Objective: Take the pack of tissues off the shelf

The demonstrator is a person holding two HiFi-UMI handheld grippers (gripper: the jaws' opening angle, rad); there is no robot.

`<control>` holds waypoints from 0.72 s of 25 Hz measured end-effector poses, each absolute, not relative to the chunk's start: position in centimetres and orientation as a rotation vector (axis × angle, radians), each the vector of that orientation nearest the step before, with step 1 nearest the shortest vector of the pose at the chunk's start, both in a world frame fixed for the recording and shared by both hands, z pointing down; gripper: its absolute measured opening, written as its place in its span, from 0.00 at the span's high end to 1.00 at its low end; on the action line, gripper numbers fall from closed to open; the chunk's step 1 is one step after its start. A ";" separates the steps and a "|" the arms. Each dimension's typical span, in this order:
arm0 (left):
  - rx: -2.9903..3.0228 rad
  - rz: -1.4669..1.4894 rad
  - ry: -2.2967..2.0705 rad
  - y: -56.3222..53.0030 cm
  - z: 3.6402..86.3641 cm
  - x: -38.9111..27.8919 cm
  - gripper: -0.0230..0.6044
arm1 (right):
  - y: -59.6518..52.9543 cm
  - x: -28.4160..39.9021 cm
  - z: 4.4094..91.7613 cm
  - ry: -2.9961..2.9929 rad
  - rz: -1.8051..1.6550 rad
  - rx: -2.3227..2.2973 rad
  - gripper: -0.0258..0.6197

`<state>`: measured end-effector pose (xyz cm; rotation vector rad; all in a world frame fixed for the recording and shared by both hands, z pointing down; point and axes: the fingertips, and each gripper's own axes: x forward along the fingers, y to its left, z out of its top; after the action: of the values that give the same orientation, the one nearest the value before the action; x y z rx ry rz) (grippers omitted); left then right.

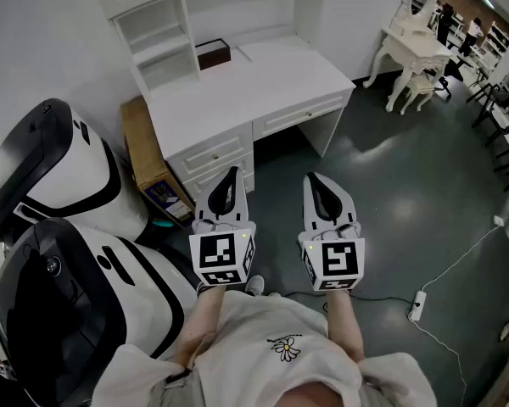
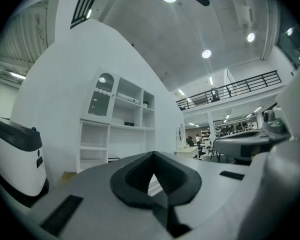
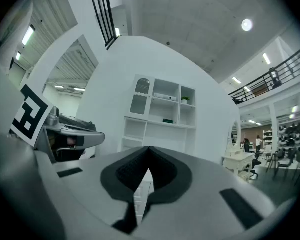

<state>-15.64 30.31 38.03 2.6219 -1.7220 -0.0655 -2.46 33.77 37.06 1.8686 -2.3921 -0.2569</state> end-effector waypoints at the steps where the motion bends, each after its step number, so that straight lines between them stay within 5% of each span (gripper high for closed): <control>1: 2.621 -0.066 -1.721 30.2 38.0 -15.8 0.96 | 33.7 -2.5 37.0 -2.394 -0.255 1.873 0.96; 18: 2.609 -0.105 -1.632 27.9 38.7 -16.3 0.96 | 32.0 -2.1 37.7 -2.400 -0.125 1.965 0.96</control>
<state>-16.27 27.92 38.65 2.6090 -1.6321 -0.1049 -2.11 31.95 37.74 1.9651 -2.4004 -0.1247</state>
